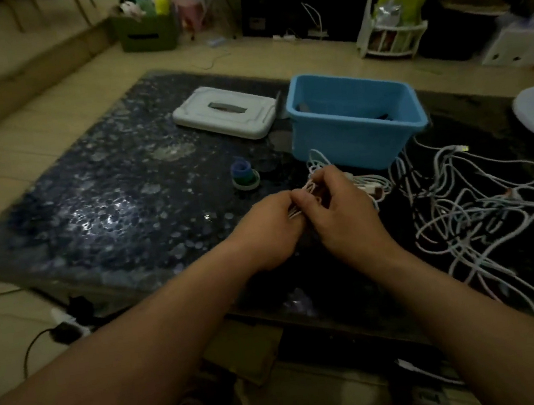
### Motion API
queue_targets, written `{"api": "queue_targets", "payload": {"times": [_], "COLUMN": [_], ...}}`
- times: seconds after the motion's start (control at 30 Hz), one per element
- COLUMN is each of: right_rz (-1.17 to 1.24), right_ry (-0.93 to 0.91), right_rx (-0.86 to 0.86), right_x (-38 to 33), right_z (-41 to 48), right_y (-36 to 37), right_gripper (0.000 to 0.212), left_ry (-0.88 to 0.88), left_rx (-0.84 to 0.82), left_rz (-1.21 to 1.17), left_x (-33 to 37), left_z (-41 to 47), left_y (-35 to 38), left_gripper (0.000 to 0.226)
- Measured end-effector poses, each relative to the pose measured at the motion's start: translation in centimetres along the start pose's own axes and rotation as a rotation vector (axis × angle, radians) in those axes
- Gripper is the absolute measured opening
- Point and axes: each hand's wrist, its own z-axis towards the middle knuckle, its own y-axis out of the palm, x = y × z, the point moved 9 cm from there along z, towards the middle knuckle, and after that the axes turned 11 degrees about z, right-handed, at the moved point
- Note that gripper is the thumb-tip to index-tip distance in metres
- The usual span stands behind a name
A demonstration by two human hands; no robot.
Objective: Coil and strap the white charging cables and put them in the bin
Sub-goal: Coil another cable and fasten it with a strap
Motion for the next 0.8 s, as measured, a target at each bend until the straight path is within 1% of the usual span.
{"api": "queue_targets", "payload": {"times": [0.07, 0.1, 0.17, 0.2, 0.3, 0.4, 0.43, 0.5, 0.57, 0.67, 0.73, 0.8], "right_rz": [-0.004, 0.014, 0.058, 0.042, -0.128, -0.317, -0.36, -0.365, -0.33, -0.239, -0.188, -0.158], "right_ry": [0.038, 0.074, 0.157, 0.173, 0.14, 0.132, 0.122, 0.064, -0.025, -0.13, -0.125, -0.062], "right_rx": [-0.023, -0.049, -0.083, -0.091, -0.15, -0.28, -0.32, -0.371, -0.385, -0.374, -0.322, -0.246], "right_x": [-0.4, -0.2, 0.4, 0.6, 0.8, 1.1, 1.3, 1.0, 0.3, -0.8, -0.6, 0.1], "right_z": [1.1, 2.0, 4.2, 5.5, 8.9, 11.1, 11.3, 10.6, 8.7, 5.7, 5.2, 5.2], "right_y": [1.8, 2.7, 4.3, 4.9, 6.9, 9.4, 10.4, 12.0, 12.8, 12.3, 11.3, 10.1], "right_gripper": [0.022, 0.027, 0.038, 0.039, 0.02, 0.046, 0.05, 0.05, 0.046, 0.043, 0.038, 0.029], "left_ry": [-0.053, -0.094, -0.217, -0.286, -0.499, -0.656, -0.689, -0.739, -0.769, -0.757, -0.766, -0.779], "left_rx": [-0.014, -0.01, 0.037, 0.081, 0.25, 0.389, 0.429, 0.472, 0.456, 0.436, 0.436, 0.462], "left_rz": [0.013, 0.004, -0.091, -0.172, -0.537, -0.816, -0.894, -0.985, -1.025, -1.077, -1.071, -1.033], "left_x": [-1.4, -2.1, -4.0, -5.1, -8.1, -10.7, -11.5, -12.7, -13.4, -13.4, -13.5, -14.2], "left_z": [0.1, 0.2, 0.2, 0.2, -0.1, -0.3, -0.5, -0.8, -1.0, -0.9, -0.7, -1.1], "left_y": [-0.7, -1.2, -2.2, -2.6, -3.8, -5.3, -5.8, -6.4, -6.4, -6.3, -6.0, -5.7], "left_gripper": [0.025, 0.03, 0.041, 0.044, 0.037, 0.039, 0.043, 0.046, 0.042, 0.041, 0.041, 0.042]}}
